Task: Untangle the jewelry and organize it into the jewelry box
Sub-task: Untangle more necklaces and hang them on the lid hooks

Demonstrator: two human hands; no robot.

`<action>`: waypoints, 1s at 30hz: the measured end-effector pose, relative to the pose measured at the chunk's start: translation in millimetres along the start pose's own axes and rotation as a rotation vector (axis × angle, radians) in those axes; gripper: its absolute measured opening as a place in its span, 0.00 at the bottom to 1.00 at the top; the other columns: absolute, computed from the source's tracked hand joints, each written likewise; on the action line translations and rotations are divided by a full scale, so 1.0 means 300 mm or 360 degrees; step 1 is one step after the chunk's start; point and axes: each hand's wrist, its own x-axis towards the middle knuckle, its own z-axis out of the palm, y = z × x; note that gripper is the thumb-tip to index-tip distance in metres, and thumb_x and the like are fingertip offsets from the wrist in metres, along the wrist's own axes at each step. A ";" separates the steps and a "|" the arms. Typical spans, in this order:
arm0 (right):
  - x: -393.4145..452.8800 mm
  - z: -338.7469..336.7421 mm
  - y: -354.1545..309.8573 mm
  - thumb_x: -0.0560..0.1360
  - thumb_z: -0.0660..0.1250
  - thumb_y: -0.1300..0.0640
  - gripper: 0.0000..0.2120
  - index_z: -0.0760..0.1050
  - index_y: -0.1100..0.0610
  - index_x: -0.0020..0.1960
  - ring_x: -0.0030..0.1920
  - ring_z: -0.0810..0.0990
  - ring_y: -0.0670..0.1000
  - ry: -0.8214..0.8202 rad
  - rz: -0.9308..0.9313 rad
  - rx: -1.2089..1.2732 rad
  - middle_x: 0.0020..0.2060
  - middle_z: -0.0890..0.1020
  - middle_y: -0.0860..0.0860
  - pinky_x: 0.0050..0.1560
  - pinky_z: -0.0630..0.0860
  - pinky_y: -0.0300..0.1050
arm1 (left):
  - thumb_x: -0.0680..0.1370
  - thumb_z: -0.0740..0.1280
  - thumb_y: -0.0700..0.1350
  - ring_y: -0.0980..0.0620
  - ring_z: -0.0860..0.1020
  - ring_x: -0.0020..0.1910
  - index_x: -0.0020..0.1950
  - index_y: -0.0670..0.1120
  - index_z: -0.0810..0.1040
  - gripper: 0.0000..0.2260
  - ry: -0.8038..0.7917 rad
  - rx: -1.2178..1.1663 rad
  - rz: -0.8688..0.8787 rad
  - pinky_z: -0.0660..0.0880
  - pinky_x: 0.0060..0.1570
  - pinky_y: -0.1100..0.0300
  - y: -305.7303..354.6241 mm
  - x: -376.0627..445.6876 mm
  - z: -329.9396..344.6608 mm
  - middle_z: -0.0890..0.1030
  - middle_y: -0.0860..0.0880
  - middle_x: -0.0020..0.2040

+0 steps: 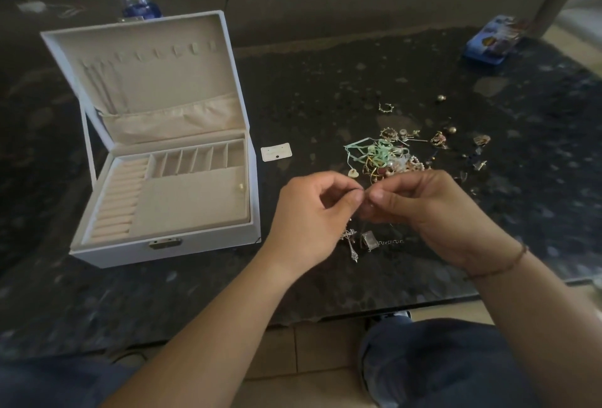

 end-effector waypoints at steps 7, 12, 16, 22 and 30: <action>0.008 0.014 0.008 0.79 0.64 0.54 0.11 0.76 0.61 0.43 0.43 0.81 0.53 -0.0237 -0.0017 -0.0129 0.38 0.80 0.56 0.52 0.79 0.48 | 0.81 0.66 0.43 0.63 0.76 0.41 0.47 0.53 0.78 0.06 -0.0361 0.0244 0.0031 0.70 0.43 0.71 0.003 0.023 -0.045 0.78 0.60 0.40; 0.008 0.012 0.015 0.74 0.67 0.39 0.23 0.69 0.56 0.34 0.40 0.79 0.56 -0.0313 -0.0010 0.0094 0.33 0.74 0.56 0.49 0.77 0.46 | 0.81 0.65 0.40 0.52 0.78 0.44 0.49 0.44 0.80 0.04 -0.0452 0.0068 -0.0044 0.75 0.51 0.56 0.005 0.036 -0.068 0.81 0.49 0.42; -0.002 -0.015 0.003 0.68 0.74 0.41 0.22 0.69 0.55 0.32 0.28 0.72 0.54 -0.0407 -0.0098 0.0291 0.26 0.66 0.51 0.47 0.79 0.52 | 0.80 0.65 0.37 0.49 0.80 0.45 0.46 0.44 0.81 0.06 -0.0413 -0.0238 -0.0178 0.75 0.57 0.49 -0.003 0.033 -0.091 0.82 0.47 0.41; -0.011 -0.080 -0.019 0.63 0.79 0.44 0.19 0.77 0.57 0.36 0.25 0.62 0.51 -0.0355 -0.0197 0.0188 0.25 0.63 0.50 0.33 0.76 0.49 | 0.81 0.63 0.40 0.50 0.77 0.38 0.44 0.48 0.79 0.09 -0.0301 -0.0347 -0.0171 0.75 0.49 0.48 -0.016 0.030 -0.110 0.78 0.49 0.34; -0.027 -0.178 -0.022 0.71 0.74 0.54 0.08 0.80 0.59 0.44 0.30 0.70 0.52 -0.0575 -0.0427 0.0561 0.25 0.63 0.51 0.62 0.71 0.65 | 0.83 0.60 0.38 0.56 0.62 0.27 0.45 0.46 0.75 0.09 -0.0257 -0.0394 -0.0158 0.62 0.27 0.64 0.004 0.037 -0.131 0.67 0.52 0.31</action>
